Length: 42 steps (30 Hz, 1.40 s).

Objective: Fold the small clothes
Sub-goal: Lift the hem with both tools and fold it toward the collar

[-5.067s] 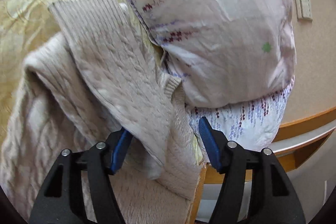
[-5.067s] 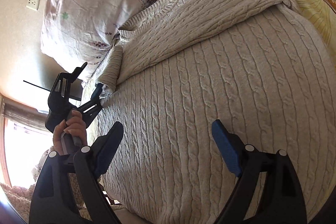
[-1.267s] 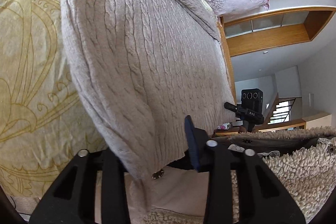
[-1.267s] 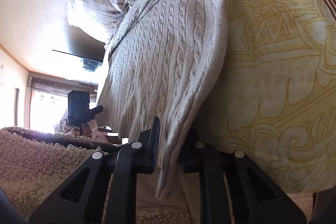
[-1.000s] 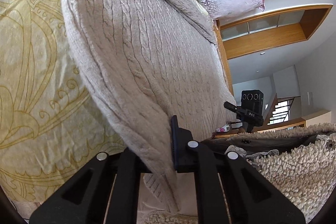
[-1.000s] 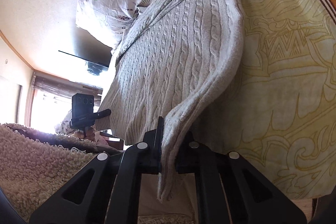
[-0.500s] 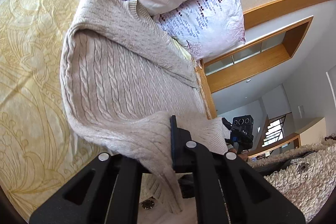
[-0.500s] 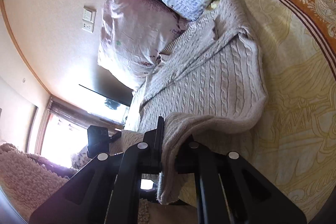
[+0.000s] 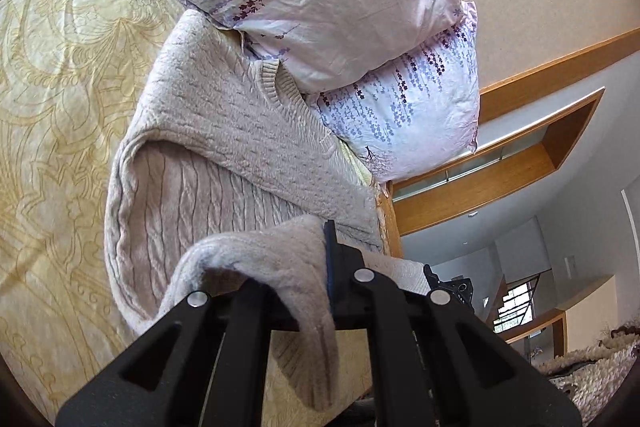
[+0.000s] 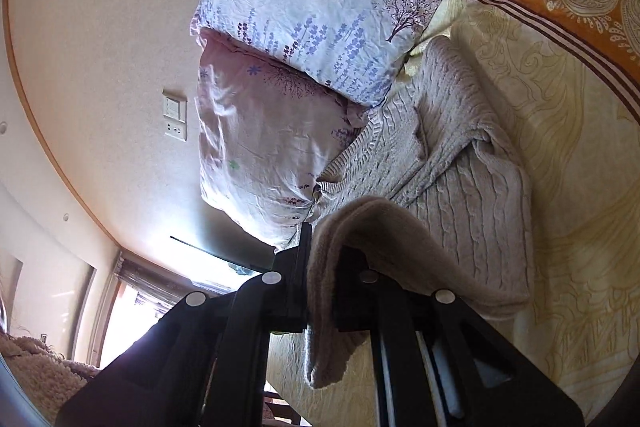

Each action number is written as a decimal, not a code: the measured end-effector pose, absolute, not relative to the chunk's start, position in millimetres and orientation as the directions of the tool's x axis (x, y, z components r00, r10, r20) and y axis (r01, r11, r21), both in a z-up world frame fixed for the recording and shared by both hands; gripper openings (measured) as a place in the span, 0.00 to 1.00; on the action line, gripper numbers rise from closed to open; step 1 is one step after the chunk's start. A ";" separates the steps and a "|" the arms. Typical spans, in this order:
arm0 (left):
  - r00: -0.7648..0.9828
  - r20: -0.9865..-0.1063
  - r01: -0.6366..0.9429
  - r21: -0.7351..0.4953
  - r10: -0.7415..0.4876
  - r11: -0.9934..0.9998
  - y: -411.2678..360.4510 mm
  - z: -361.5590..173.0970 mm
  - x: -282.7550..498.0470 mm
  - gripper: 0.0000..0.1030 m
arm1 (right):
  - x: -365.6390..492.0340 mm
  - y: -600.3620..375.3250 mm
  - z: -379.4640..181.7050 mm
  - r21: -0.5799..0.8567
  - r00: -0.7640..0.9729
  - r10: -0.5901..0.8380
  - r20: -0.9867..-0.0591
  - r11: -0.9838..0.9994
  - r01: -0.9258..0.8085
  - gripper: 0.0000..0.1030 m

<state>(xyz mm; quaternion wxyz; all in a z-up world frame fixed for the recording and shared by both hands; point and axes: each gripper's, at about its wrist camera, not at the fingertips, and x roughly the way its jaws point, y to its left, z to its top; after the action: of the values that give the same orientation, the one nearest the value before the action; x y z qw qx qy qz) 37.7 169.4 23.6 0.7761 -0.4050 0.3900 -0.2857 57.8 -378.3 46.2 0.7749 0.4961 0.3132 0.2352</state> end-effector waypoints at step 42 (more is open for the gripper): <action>0.593 -0.476 -0.182 -0.865 -0.650 0.467 175.1 -19.4 191.8 0.06 | 229.7 -376.3 -0.8 0.809 0.610 0.580 -0.540 0.558 0.186 0.08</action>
<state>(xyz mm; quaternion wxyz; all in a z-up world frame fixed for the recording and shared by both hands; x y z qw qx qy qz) 191.8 175.1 -19.4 0.7448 -0.4916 0.4230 -0.1571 229.7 -376.3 -0.8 0.7746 0.4526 0.4229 0.1273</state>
